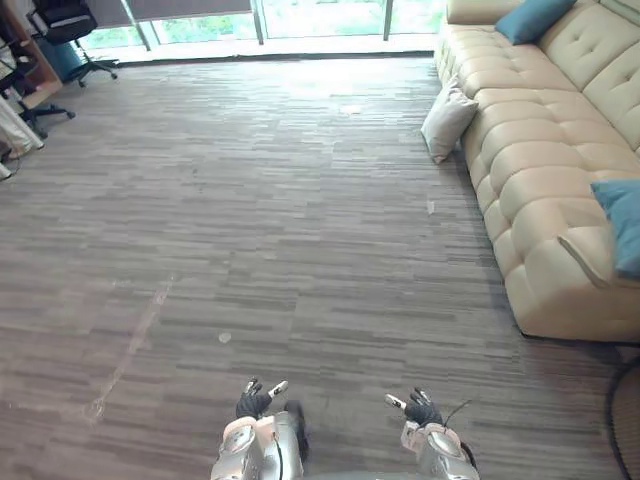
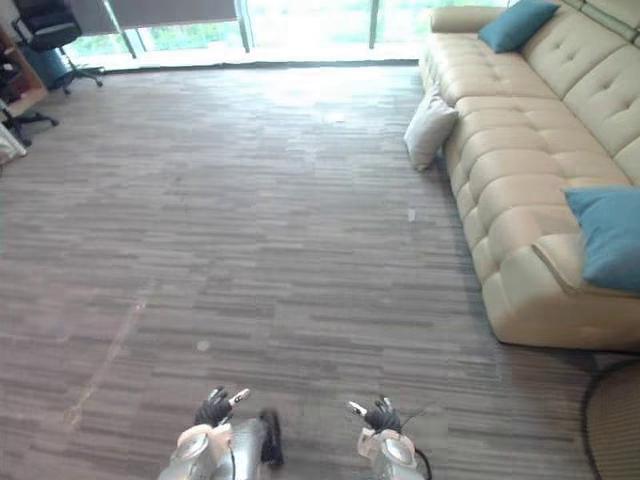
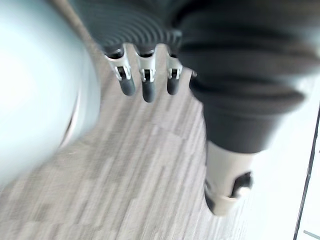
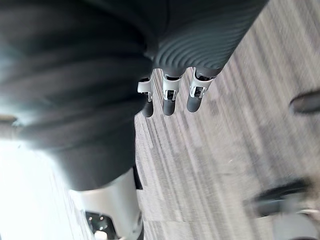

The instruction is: Pick up cushions and gather them together orderly.

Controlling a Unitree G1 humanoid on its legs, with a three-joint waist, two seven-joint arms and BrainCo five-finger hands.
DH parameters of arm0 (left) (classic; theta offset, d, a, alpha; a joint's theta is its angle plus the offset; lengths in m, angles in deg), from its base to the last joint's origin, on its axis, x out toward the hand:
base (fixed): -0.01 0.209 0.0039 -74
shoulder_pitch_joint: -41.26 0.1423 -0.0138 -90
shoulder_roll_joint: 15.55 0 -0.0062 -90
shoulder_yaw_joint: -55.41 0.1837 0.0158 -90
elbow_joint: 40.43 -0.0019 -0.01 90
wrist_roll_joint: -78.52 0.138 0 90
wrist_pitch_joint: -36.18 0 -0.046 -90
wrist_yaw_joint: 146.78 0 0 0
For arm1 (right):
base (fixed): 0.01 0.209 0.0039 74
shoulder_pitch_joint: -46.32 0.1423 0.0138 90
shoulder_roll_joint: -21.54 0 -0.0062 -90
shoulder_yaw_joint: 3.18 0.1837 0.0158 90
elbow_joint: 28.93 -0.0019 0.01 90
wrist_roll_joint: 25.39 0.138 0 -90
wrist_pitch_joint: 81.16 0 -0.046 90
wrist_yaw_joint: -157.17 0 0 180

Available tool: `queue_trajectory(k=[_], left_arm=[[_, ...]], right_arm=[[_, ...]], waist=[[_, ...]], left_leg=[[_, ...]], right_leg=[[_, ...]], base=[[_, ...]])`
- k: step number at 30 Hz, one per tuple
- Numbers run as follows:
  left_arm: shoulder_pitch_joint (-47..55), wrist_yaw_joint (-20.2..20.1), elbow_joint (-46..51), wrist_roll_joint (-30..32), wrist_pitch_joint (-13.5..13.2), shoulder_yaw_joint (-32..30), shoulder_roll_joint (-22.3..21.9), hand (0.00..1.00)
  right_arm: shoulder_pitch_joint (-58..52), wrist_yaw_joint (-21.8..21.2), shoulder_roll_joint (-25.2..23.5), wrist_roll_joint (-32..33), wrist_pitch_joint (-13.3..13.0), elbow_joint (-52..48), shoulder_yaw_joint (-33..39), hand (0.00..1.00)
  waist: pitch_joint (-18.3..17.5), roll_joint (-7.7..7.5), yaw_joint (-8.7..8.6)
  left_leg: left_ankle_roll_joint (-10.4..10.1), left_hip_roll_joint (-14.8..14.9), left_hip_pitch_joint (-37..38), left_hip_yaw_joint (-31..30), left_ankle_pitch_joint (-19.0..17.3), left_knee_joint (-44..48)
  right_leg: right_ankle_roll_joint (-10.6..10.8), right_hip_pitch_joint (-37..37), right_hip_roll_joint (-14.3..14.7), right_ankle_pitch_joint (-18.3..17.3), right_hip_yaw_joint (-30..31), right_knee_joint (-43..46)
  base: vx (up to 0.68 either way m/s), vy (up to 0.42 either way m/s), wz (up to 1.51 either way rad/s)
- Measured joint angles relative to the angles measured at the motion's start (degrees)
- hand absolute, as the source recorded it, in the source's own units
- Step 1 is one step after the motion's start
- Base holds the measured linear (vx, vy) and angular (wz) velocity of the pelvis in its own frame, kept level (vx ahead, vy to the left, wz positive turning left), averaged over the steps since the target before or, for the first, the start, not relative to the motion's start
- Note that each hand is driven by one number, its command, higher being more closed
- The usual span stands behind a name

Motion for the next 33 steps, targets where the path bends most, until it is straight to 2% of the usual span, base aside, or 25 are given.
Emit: queue_trajectory(k=[1, 2, 3, 4, 5, 7, 9, 11, 13, 14, 15, 16, 17, 18, 19, 20, 21, 22, 24, 26, 27, 28, 31, 32, 33], left_arm=[[-0.3, 0.0, -0.5, 0.0, 0.0, 0.1, 0.2, 0.00], [-0.6, 0.0, -1.0, 0.0, 0.1, 0.1, 0.5, 0.00], [-0.6, 0.0, -1.2, 0.1, 0.2, 0.6, 0.8, 0.00], [-0.9, 0.0, -1.4, 0.1, 0.3, 1.1, 0.6, 0.00], [-0.8, 0.1, -2.0, 0.1, 0.4, 1.1, 0.6, 0.00], [-1.1, 0.1, -3.3, 0.1, 0.8, 1.6, 0.5, 0.00], [-1.7, 0.2, -3.3, 0.1, 0.8, 2.5, 0.6, 0.00], [-2.2, 0.2, -4.1, 0.1, 0.8, 2.3, 0.7, 0.00], [-3.1, 0.5, -5.6, 0.3, 0.8, 2.3, 0.7, 0.00], [-3.7, 0.5, -6.4, 0.5, 0.8, 2.3, 0.7, 0.00], [-3.9, 0.5, -7.1, 0.6, 0.8, 2.3, 0.7, 0.00], [-3.9, 0.4, -7.1, 0.6, 0.8, 2.2, 0.0, 0.00], [-3.9, 0.4, -7.0, 0.6, 0.9, 2.3, -0.3, 0.00], [-3.9, 0.4, -7.0, 0.5, 0.9, 2.2, -1.0, 0.00], [-3.9, 0.4, -6.8, 0.5, 0.9, 2.1, -1.0, 0.00], [-3.6, 0.4, -6.2, 0.5, 0.9, 1.5, -1.0, 0.00], [-2.7, 0.4, -4.8, 0.4, 0.9, -0.1, -1.1, 0.00], [-1.9, 0.5, -3.2, 0.3, 0.7, -1.6, -1.1, 0.00], [-0.1, 0.6, -1.7, 0.1, 0.6, -2.3, -0.9, 0.00], [1.1, 0.7, 0.6, -0.2, 0.2, -2.4, -1.0, 0.00], [1.4, 0.7, 0.9, -0.2, 0.1, -2.8, -1.2, 0.00], [1.6, 0.7, 0.9, -0.2, 0.1, -4.0, -1.3, 0.00], [1.9, 1.0, 0.4, -0.2, 0.0, -4.6, -1.4, 0.00], [2.0, 0.9, 0.2, -0.2, -0.1, -4.6, -1.1, 0.00], [1.9, 0.8, 0.0, -0.2, 0.0, -4.6, -0.4, 0.00]], right_arm=[[-0.4, 0.0, -0.2, -0.1, 0.0, -0.2, 0.7, 0.00], [-1.2, 0.1, -0.2, -0.1, 0.0, -0.2, 0.9, 0.00], [-1.7, 0.1, -0.3, -0.2, 0.1, -0.2, 0.8, 0.00], [-2.7, 0.1, -0.1, -0.2, 0.0, -0.4, 0.8, 0.00], [-2.9, -0.1, -0.1, -0.3, -0.1, -0.7, 0.5, 0.00], [-3.2, -0.3, -0.1, -0.3, -0.4, -2.6, -0.1, 0.00], [-3.3, -0.5, -0.1, -0.3, -1.0, -4.3, 0.0, 0.00], [-2.9, -0.5, -0.1, -0.3, -1.3, -5.1, 1.1, 0.00], [-2.0, -0.6, 0.2, -0.2, -1.6, -4.6, 2.0, 0.00], [-1.8, -0.6, 0.3, -0.2, -1.6, -4.4, 2.7, 0.00], [-1.6, -0.5, 1.1, -0.2, -1.6, -3.7, 2.8, 0.00], [-0.5, -0.5, 1.9, -0.2, -1.3, -2.8, 2.9, 0.00], [-0.2, -0.5, 2.2, -0.2, -1.2, -2.8, 3.0, 0.00], [-0.1, -0.4, 2.6, -0.3, -1.0, -2.8, 3.1, 0.00], [-0.1, -0.4, 2.7, -0.2, -1.0, -2.8, 2.8, 0.00], [0.1, -0.4, 2.8, -0.2, -1.0, -2.9, 1.7, 0.00], [0.4, -0.4, 2.6, -0.2, -0.9, -2.8, 0.3, 0.00], [0.6, -0.4, 1.7, -0.2, -0.8, -2.6, -0.6, 0.00], [1.1, -0.4, 0.4, -0.2, -0.6, -2.5, -2.3, 0.00], [1.0, -0.3, -0.4, -0.2, -0.2, -2.3, -2.5, 0.00], [1.1, -0.3, -0.4, -0.2, -0.1, -2.3, -2.2, 0.00], [1.0, -0.1, -0.4, -0.2, 0.2, -2.3, -1.8, 0.00], [1.1, 0.0, 0.6, -0.3, 0.3, -1.2, -1.7, 0.00], [1.1, 0.0, 1.0, -0.3, 0.4, 0.2, -1.7, 0.00], [0.6, 0.0, 0.8, -0.3, 0.6, 0.5, -1.7, 0.00]], waist=[[-0.5, -1.75, -1.09], [-0.6, -2.64, -1.03], [-0.4, -3.16, -1.06], [0.1, -3.11, -1.25], [0.9, -2.07, -1.29], [0.9, -2.08, -2.23], [0.9, -1.64, -2.70], [1.1, -1.56, -3.50], [1.2, -1.28, -4.83], [1.2, -1.26, -5.28], [1.3, -0.60, -6.02], [1.5, 0.86, -5.88], [1.8, 1.37, -5.60], [1.9, 2.07, -5.98], [2.2, 2.80, -6.16], [2.5, 3.45, -5.98], [2.9, 4.39, -5.14], [3.4, 4.53, -3.99], [3.8, 3.59, -3.18], [3.1, 3.51, -1.88], [3.2, 3.64, -1.49], [3.1, 3.62, -1.05], [1.9, 4.04, -0.53], [1.3, 3.15, -0.29], [0.1, 1.83, -0.16]], left_leg=[[1.8, -1.6, 1.1, 1.5, -1.4, 0.6], [2.8, -2.7, 2.9, 2.4, -2.4, 0.8], [3.7, -3.4, 5.3, 2.9, -3.2, 0.3], [3.9, -3.8, 9.9, 2.9, -5.4, -1.5], [3.0, -4.0, 15.4, 3.0, -8.9, -3.6], [3.9, -4.7, 22.3, 3.5, -11.0, -6.7], [3.5, -4.4, 27.9, 3.9, -14.7, -9.7], [2.7, -4.3, 32.1, 4.4, -17.6, -10.6], [2.3, -4.0, 36.4, 3.7, -19.4, -12.8], [2.4, -4.3, 38.2, 2.4, -19.7, -14.1], [2.4, -3.5, 40.0, -0.5, -19.6, -14.4], [1.2, -2.3, 39.8, -2.6, -18.4, -12.4], [-0.3, -2.0, 39.2, -4.2, -17.2, -9.1], [-2.9, -1.8, 35.9, -5.6, -14.5, 0.7], [-5.9, -0.9, 32.5, -6.3, -11.1, 9.8], [-9.3, 0.6, 27.7, -7.5, -4.7, 21.2], [-9.9, 3.1, 21.9, -6.5, -3.4, 34.0], [-8.0, 5.2, 18.0, -4.6, -4.5, 41.1], [-4.6, 6.7, 12.1, -1.3, -6.6, 43.7], [-2.5, 8.6, 6.5, 5.2, -9.5, 32.8], [-2.1, 8.3, 5.4, 6.5, -10.1, 26.1], [-2.3, 6.8, 4.6, 7.3, -9.9, 14.0], [-4.8, 3.9, 2.3, 3.1, -4.8, -5.3], [-1.0, 2.5, 1.9, 2.5, 0.7, -3.9], [1.7, 0.5, 1.9, 2.7, 0.5, -2.8]], right_leg=[[1.5, -2.5, -2.3, 0.7, 1.5, 6.1], [4.3, -5.6, -3.3, 2.7, 2.8, 14.7], [5.6, -8.8, -3.4, 6.5, 4.2, 23.6], [6.8, -14.5, -3.2, 13.7, 5.2, 37.1], [6.3, -19.9, -2.7, 14.4, 4.8, 50.0], [4.6, -27.5, -2.5, 10.0, 2.2, 58.2], [3.6, -35.7, -2.1, 6.7, -4.1, 55.2], [2.4, -40.6, -1.1, 6.1, -8.8, 44.7], [1.0, -41.2, 0.8, 9.9, -12.0, 26.2], [-0.1, -41.2, 2.0, 14.3, -11.4, 18.7], [-5.2, -40.4, 3.7, 19.8, -9.2, 18.3], [-7.2, -40.7, 3.8, 17.1, -10.0, 21.4], [-7.9, -40.5, 3.3, 14.7, -10.4, 24.1], [-8.4, -38.8, 2.8, 11.2, -10.9, 25.9], [-8.3, -36.0, 3.1, 9.7, -11.4, 24.8], [-8.3, -32.4, 3.7, 8.6, -11.6, 22.4], [-8.7, -27.6, 5.6, 8.1, -10.9, 18.9], [-9.1, -23.1, 6.9, 7.7, -9.3, 15.8], [-8.9, -16.5, 7.1, 7.1, -7.5, 10.8], [-7.8, -10.9, 6.6, 7.0, -4.6, 4.6], [-6.9, -9.2, 6.2, 7.0, -3.5, 3.1], [-6.0, -6.7, 5.5, 6.6, -2.0, 1.1], [-2.5, -1.7, 4.2, 4.3, 0.1, -4.0], [-0.8, -0.1, 2.8, 2.7, 1.0, -4.3], [0.2, 0.2, 0.7, 2.1, 1.5, -2.7]], base=[[0.73, 0.287, -0.17], [0.83, 0.351, -0.10], [0.63, 0.300, -0.17], [0.58, 0.271, -0.29], [0.55, 0.225, -0.33], [0.54, 0.174, -0.19], [0.39, 0.075, -0.11], [0.50, 0.028, -0.09], [0.61, -0.024, 0.18], [0.73, -0.080, 0.53], [0.88, -0.129, 0.47], [0.89, -0.170, 0.38], [0.84, -0.194, 0.25], [0.69, -0.167, 0.30], [0.67, -0.152, 0.28], [0.63, -0.110, -0.03], [0.72, -0.092, -0.41], [0.56, -0.032, -0.68], [0.41, -0.004, -0.58], [0.46, 0.029, -0.64], [0.60, 0.117, -0.69], [0.54, 0.133, -0.56], [0.65, 0.271, -0.48], [0.63, 0.334, -0.42], [0.55, 0.277, -0.19]])
